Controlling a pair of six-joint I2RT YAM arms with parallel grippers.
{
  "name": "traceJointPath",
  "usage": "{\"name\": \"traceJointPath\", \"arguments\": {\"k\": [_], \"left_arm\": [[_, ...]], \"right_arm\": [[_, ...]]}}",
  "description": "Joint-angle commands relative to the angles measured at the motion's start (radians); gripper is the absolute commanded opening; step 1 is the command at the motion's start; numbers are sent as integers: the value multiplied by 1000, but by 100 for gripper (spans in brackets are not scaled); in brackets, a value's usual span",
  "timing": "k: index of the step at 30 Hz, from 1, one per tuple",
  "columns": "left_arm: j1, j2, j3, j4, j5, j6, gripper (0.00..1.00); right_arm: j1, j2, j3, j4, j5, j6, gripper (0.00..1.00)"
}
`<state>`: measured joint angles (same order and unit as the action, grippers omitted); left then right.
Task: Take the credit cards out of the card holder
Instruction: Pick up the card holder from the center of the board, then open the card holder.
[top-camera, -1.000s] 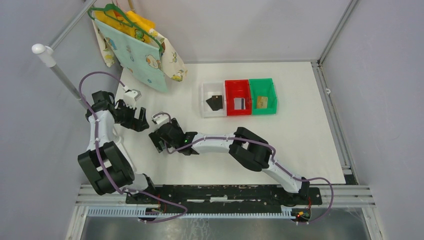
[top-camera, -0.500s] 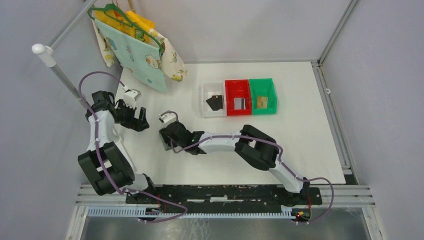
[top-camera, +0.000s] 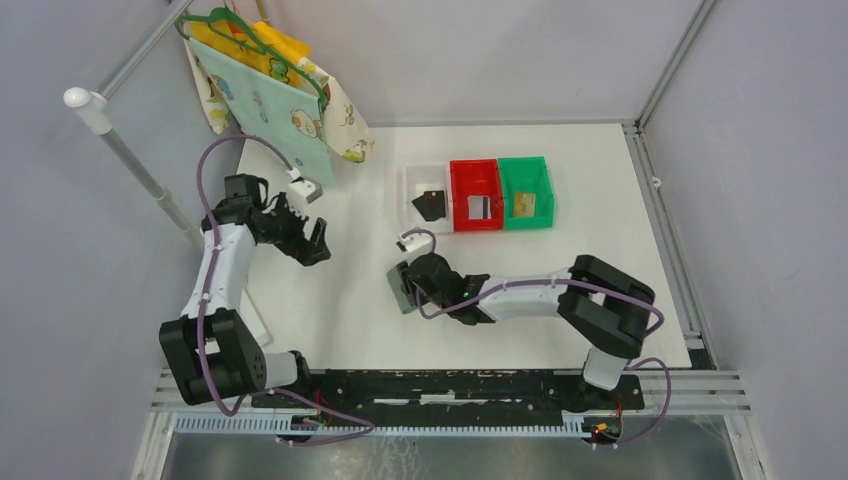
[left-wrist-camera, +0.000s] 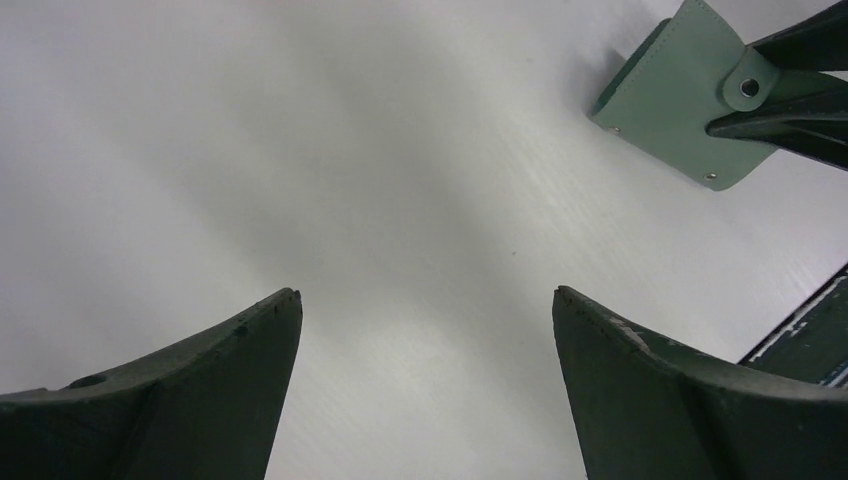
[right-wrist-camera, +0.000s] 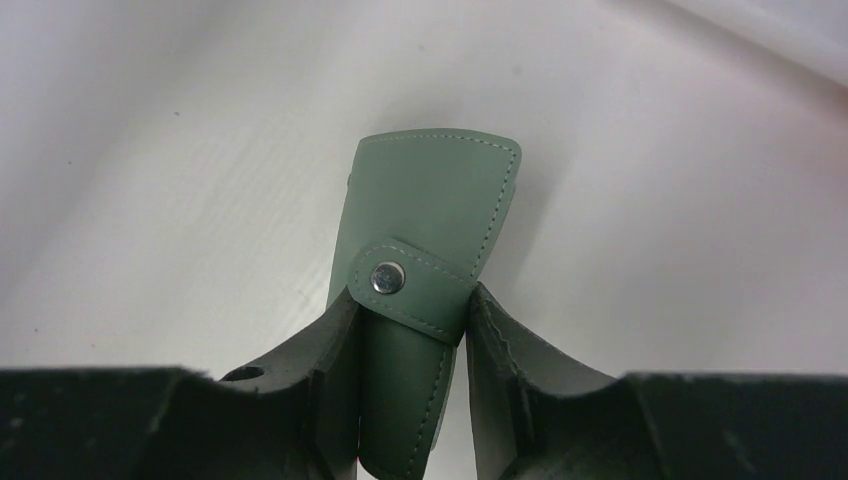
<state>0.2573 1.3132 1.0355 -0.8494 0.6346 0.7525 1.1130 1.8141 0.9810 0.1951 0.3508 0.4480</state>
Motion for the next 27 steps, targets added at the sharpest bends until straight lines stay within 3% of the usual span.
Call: {"name": "traceJointPath", "arguments": {"k": [1,6,12,22,27], "left_arm": [[-129,-18,2,-1,30,-123,100],[-235,25,51,4,119,-279,100],[-315,32,110,37,240,-512,100],[-362,-24,137,107,341,-877,100],[-440,-52,101,161,331,-957,100]], "right_arm": [[-42,-168,-174,149,17,75,33],[-107,-314,-296,284,-33,150,35],[-163,-433,-311,397,-42,210,37],[-162,-473,-281,538,-86,320,39],[-162,-476,-295,606,-107,384,40]]}}
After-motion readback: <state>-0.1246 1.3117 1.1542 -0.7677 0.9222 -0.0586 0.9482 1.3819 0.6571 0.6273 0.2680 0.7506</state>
